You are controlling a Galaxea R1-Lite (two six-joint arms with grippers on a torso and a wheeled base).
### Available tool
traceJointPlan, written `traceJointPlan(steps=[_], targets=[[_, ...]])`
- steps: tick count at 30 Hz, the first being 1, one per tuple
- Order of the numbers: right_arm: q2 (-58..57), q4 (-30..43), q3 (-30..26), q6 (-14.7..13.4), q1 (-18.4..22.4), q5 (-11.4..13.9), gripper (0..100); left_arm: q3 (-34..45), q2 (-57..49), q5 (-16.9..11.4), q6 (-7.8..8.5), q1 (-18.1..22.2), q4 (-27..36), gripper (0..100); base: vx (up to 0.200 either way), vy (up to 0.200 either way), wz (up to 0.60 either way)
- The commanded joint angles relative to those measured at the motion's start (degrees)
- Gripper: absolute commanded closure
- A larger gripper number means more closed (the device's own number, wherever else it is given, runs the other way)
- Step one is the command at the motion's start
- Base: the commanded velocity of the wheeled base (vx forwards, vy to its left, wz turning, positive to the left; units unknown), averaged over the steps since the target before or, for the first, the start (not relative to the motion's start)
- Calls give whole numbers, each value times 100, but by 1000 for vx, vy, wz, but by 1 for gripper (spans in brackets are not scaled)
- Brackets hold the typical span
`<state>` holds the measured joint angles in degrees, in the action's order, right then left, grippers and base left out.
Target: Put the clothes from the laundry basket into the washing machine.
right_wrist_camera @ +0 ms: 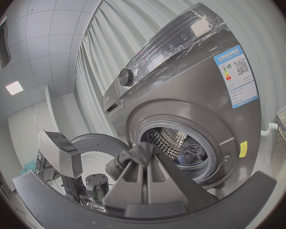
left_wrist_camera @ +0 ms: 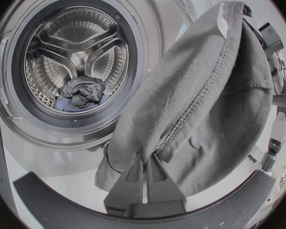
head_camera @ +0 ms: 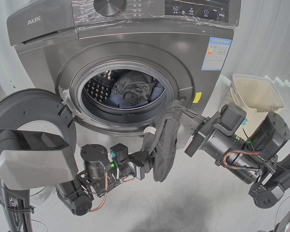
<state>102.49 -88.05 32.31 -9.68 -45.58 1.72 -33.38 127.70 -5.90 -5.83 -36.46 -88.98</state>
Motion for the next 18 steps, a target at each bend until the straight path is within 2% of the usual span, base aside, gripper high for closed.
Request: traceJointPlan(steps=[1, 11, 13, 16, 18], targets=[[-1, -1, -5, -8, -3, -5, 100, 59, -245, 1, -6, 113, -14, 100, 0, 0, 0], [8, 16, -31, -8, 93, -5, 100, 798, -1256, -8, 47, 218, -5, 100, 0, 0, 0], [8, 16, -40, -8, 84, -84, 100, 1290, -1827, -8, -6, 254, -5, 100, 0, 0, 0], [17, 16, -66, -87, 84, -181, 100, 1562, -2311, -43, -24, 368, -14, 100, 0, 0, 0], [43, 16, -58, -139, 67, -189, 100, 1703, -2609, -69, -112, 438, -5, 100, 0, 0, 0]])
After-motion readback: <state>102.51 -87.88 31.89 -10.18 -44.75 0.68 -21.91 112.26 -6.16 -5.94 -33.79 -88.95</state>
